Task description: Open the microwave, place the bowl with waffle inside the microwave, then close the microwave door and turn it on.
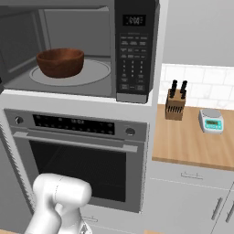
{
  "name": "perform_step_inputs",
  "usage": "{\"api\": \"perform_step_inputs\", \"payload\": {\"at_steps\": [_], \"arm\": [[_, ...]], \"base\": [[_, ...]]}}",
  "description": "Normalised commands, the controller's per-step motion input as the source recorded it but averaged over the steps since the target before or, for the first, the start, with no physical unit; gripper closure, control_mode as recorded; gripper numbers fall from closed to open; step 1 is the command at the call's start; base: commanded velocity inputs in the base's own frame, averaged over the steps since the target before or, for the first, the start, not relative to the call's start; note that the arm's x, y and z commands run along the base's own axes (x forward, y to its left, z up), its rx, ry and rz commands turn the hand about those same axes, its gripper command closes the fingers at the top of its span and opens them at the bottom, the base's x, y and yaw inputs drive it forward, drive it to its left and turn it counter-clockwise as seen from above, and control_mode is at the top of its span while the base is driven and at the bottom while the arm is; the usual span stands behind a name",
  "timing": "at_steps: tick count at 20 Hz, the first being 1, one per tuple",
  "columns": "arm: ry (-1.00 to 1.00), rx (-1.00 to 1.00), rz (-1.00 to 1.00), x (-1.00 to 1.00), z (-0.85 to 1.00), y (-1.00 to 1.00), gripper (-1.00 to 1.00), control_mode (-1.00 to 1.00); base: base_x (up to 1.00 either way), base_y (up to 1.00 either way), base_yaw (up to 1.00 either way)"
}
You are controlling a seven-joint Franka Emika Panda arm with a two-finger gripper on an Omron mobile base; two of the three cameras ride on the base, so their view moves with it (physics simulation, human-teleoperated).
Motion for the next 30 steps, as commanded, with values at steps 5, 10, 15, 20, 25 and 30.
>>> {"api": "perform_step_inputs", "payload": {"at_steps": [5,10,15,20,25,30], "arm": [[-0.22,-0.18,-0.16,-0.15,-0.09,0.36,1.00,-1.00],[-0.13,-0.17,-0.17,-0.25,-0.07,0.42,1.00,-1.00],[-0.01,-0.16,-0.16,-0.05,-0.15,0.43,1.00,-1.00],[0.00,-0.17,-0.16,0.07,-0.33,0.54,1.00,-1.00],[0.00,-0.16,-0.19,0.61,-0.37,0.46,1.00,-1.00],[-0.01,-0.15,-0.26,1.00,-0.41,0.31,1.00,-1.00]], "base": [[0.00,0.00,0.00],[0.00,0.00,0.00],[0.00,0.00,0.00],[0.00,0.00,0.00],[0.00,0.00,0.00],[0.00,0.00,0.00]]}}
